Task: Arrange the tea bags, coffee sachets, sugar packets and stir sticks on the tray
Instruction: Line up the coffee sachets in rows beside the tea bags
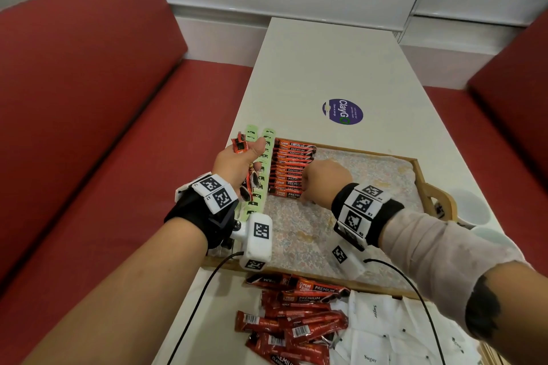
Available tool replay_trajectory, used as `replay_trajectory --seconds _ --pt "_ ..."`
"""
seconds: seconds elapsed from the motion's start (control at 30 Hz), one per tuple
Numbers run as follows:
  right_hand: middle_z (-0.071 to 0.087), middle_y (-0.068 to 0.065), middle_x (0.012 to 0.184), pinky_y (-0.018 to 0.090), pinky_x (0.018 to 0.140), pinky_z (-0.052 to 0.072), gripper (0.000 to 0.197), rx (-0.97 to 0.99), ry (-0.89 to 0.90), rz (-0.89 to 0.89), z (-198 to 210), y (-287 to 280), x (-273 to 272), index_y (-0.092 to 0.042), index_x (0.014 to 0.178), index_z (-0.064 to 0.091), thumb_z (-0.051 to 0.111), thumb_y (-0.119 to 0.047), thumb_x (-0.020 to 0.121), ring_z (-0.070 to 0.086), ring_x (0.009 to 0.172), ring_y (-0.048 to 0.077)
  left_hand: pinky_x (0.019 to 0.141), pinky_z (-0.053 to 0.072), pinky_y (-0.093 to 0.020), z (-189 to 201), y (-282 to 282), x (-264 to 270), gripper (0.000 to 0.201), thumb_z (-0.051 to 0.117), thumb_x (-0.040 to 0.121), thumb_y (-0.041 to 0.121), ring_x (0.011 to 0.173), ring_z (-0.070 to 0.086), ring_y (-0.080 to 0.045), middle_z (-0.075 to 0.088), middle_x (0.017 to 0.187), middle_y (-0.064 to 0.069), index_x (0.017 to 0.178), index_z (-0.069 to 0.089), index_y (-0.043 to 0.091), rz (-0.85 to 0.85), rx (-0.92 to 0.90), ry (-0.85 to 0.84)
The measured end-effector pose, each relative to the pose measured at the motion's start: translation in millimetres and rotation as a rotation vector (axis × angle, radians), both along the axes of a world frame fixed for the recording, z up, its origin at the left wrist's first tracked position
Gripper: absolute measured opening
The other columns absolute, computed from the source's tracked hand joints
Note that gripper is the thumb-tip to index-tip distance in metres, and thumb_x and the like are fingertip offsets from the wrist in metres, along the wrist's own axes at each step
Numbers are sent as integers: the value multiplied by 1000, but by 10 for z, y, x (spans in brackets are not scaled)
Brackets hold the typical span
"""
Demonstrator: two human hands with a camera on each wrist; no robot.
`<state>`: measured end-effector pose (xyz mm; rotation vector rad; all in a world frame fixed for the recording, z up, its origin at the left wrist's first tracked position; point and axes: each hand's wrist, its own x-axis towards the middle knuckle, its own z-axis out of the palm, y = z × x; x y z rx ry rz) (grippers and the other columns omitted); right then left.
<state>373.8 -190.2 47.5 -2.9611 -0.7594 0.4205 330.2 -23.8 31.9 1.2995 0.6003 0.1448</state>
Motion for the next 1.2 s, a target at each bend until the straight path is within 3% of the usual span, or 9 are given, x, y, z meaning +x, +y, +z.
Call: replay_trajectory --seconds 0.2,0.4,0.6,0.77,0.87,0.97,1.03,1.1,1.2 --pt "60 1 79 28 63 41 10 8 4 -13 -12 10 21 -15 80 57 66 -21 82 58 73 23 54 42 -25 -27 -7 9 25 75 76 39 54 51 -10 61 71 0 86 64 18 1 -22 -21" --pt "61 0 81 28 63 42 15 31 18 -14 -4 8 29 -17 81 56 69 -25 78 57 73 20 46 45 -22 16 -67 -1 33 65 82 43 44 52 -5 56 57 4 77 55 12 7 -118 -50" --pt "50 -10 68 25 53 33 34 202 36 17 123 5 12 -25 69 44 74 -41 74 49 64 11 45 50 -23 2 -97 4 25 60 89 37 56 60 -10 57 73 0 84 54 13 22 -186 -72" --pt "58 -7 78 28 65 41 15 362 140 79 171 107 -66 -21 90 59 63 -34 84 53 73 13 58 57 -31 0 -125 15 21 61 90 29 66 67 -13 65 74 -2 83 58 10 -10 -211 -74" --pt "66 2 91 33 74 46 19 440 214 106 166 139 -100 -14 99 64 53 -28 93 58 84 20 64 56 -38 16 -120 9 20 62 89 32 64 68 -12 69 62 4 84 59 13 -32 -199 -92" --pt "65 -1 84 31 69 43 29 482 209 104 146 160 -117 -9 93 63 51 -35 95 58 76 13 60 55 -35 42 -115 -15 21 66 83 36 68 70 -14 72 71 2 93 63 18 -53 -181 -92" --pt "57 -11 73 23 62 36 32 514 202 95 141 185 -126 -7 87 61 54 -38 94 51 66 4 64 55 -39 48 -134 -35 47 76 67 45 80 70 -24 72 89 -10 99 65 14 -69 -180 -90" --pt "51 -8 66 23 57 32 28 551 195 73 134 209 -118 -10 78 56 61 -35 90 45 60 7 71 54 -43 52 -174 -54 59 79 59 49 88 67 -33 69 99 -18 102 65 11 -102 -185 -106" --pt "45 -6 61 25 54 30 31 574 180 43 135 226 -84 -16 66 47 67 -27 86 39 55 8 65 56 -39 74 -210 -61 25 66 81 34 78 67 -30 69 90 -12 98 64 15 -113 -189 -111"
